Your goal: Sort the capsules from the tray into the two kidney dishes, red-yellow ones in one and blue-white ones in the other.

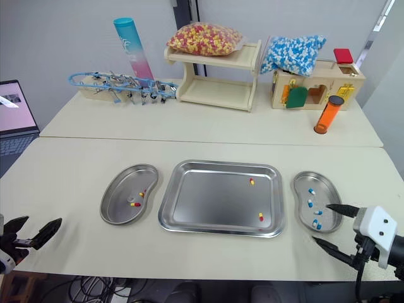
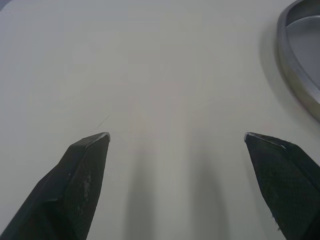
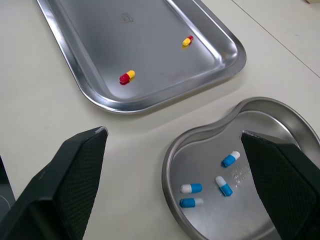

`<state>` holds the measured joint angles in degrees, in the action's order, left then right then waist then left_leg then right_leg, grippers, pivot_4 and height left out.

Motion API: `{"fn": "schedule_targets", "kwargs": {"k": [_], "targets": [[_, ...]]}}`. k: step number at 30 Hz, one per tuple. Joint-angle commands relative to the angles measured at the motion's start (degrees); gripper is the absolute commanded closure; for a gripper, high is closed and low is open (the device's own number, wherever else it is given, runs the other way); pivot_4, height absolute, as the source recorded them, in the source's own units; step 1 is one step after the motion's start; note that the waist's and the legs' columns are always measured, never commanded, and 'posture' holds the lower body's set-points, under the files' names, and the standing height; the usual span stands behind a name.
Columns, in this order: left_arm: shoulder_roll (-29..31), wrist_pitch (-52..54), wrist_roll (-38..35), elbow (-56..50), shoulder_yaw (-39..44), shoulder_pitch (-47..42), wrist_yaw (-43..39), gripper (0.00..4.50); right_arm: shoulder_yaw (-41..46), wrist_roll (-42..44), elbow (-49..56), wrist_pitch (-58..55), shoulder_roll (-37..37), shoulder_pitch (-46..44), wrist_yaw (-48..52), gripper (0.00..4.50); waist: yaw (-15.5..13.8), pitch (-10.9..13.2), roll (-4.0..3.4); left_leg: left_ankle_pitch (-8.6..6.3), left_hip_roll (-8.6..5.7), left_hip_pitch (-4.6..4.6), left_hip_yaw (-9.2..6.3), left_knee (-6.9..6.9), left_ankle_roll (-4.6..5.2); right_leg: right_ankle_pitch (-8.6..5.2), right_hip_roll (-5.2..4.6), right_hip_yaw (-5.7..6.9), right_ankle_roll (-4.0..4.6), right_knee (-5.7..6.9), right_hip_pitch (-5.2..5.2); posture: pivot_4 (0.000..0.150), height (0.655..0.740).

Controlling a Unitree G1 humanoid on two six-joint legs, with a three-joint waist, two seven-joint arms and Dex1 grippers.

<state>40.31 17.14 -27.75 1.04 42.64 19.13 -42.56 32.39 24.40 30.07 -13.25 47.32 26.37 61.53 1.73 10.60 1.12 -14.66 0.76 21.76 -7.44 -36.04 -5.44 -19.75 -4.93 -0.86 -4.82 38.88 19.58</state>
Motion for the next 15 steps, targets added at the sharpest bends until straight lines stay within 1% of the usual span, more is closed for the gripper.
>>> {"fn": "schedule_targets", "kwargs": {"k": [1, 6, 10, 15], "targets": [[1.2, 1.2, -2.2, -4.4, 1.9, 0.9, -1.4, 0.04, 0.3, 1.1, 1.6, -0.6, 0.7, -0.4, -0.2, 0.0, 0.0, 0.0, 0.01, 0.0, 0.0, 0.0, 0.0, 0.0, 0.0, 0.0, 0.0, 0.0, 0.0, -0.01, 0.0, 0.15, 0.74], [2.8, 3.2, -3.6, -9.1, 0.2, 0.5, -4.3, 0.04, -0.7, 1.0, 1.5, -1.0, 0.6, -1.1, -0.2, 0.0, 0.0, 0.0, 0.02, 0.0, 0.0, 0.0, -0.01, 0.0, 0.0, 0.0, 0.0, 0.01, 0.0, -0.01, -0.01, 0.15, 0.74], [3.4, 3.3, -3.7, -10.2, -0.9, 0.7, -6.6, 0.04, -1.1, 0.7, 1.1, -0.5, 0.3, -1.2, -0.1, 0.0, 0.0, 0.0, 0.01, 0.0, 0.0, -0.01, 0.02, 0.0, 0.0, 0.0, 0.0, -0.02, 0.0, -0.01, -0.01, 0.15, 0.74], [5.1, 3.2, -3.9, -13.4, -3.0, 1.1, -11.4, 0.04, -1.8, 0.2, 1.1, 0.6, -0.5, -0.4, -0.2, 0.0, 0.0, 0.0, 0.01, 0.0, 0.0, -0.01, 0.02, 0.0, 0.0, 0.0, 0.0, -0.01, 0.0, -0.01, 0.0, 0.15, 0.74]]}}
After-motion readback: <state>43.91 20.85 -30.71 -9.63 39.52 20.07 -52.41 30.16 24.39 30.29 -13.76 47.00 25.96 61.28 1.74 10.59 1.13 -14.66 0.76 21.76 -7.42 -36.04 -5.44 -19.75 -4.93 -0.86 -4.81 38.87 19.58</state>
